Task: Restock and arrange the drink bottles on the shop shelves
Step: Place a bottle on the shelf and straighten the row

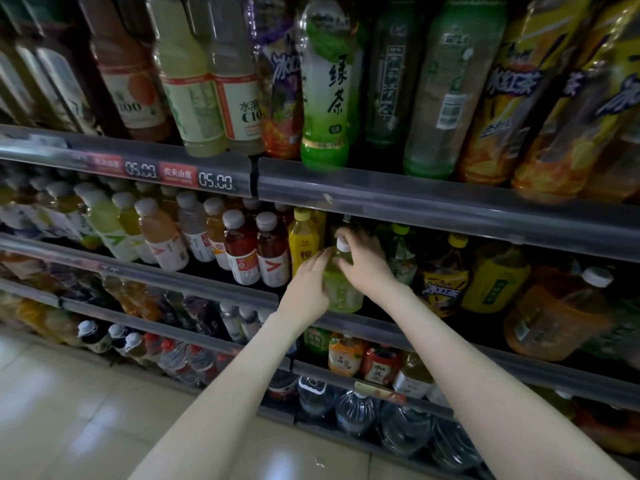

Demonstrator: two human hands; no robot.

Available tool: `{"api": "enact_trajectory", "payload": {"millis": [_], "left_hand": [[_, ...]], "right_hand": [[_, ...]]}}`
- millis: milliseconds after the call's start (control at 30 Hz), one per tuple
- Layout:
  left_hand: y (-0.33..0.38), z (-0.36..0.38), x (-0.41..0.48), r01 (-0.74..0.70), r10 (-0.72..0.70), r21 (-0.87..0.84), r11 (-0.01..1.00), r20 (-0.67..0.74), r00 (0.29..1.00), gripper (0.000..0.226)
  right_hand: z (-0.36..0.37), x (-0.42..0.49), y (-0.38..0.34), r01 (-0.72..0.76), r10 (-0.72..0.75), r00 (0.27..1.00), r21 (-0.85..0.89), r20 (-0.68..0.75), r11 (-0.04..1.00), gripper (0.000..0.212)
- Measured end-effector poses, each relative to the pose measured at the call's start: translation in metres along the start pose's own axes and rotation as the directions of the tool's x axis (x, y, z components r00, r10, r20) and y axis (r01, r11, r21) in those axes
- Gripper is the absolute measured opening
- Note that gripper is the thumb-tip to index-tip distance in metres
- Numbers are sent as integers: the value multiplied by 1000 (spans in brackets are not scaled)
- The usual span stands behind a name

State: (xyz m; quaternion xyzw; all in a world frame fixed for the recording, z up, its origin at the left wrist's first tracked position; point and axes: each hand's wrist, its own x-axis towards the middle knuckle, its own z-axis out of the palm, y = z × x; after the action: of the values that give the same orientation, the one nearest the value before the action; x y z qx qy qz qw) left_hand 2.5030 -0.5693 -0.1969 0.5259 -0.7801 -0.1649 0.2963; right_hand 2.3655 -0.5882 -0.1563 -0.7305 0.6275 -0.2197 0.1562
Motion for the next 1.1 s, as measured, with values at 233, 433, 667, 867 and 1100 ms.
{"api": "enact_trajectory", "payload": {"millis": [233, 433, 667, 867, 1100], "left_hand": [[-22, -9, -2, 39, -46, -35, 999, -219, 975, 55], [-35, -22, 43, 103, -124, -122, 987, -171, 978, 84], [-28, -14, 67, 296, -281, 88, 951, -146, 948, 75], [-30, -5, 63, 334, -256, 199, 922, -335, 907, 66], [-42, -18, 62, 315, -291, 143, 938, -163, 943, 74]], "right_hand": [[5, -45, 4, 200, -200, 980, -39, -13, 979, 28], [25, -77, 25, 232, -233, 972, 19, 42, 972, 27], [10, -70, 30, 122, -104, 991, 286, -79, 950, 20], [4, -51, 23, 59, -46, 997, 247, -57, 967, 25], [5, 0, 2, -145, 172, 984, 338, -53, 930, 43]]}}
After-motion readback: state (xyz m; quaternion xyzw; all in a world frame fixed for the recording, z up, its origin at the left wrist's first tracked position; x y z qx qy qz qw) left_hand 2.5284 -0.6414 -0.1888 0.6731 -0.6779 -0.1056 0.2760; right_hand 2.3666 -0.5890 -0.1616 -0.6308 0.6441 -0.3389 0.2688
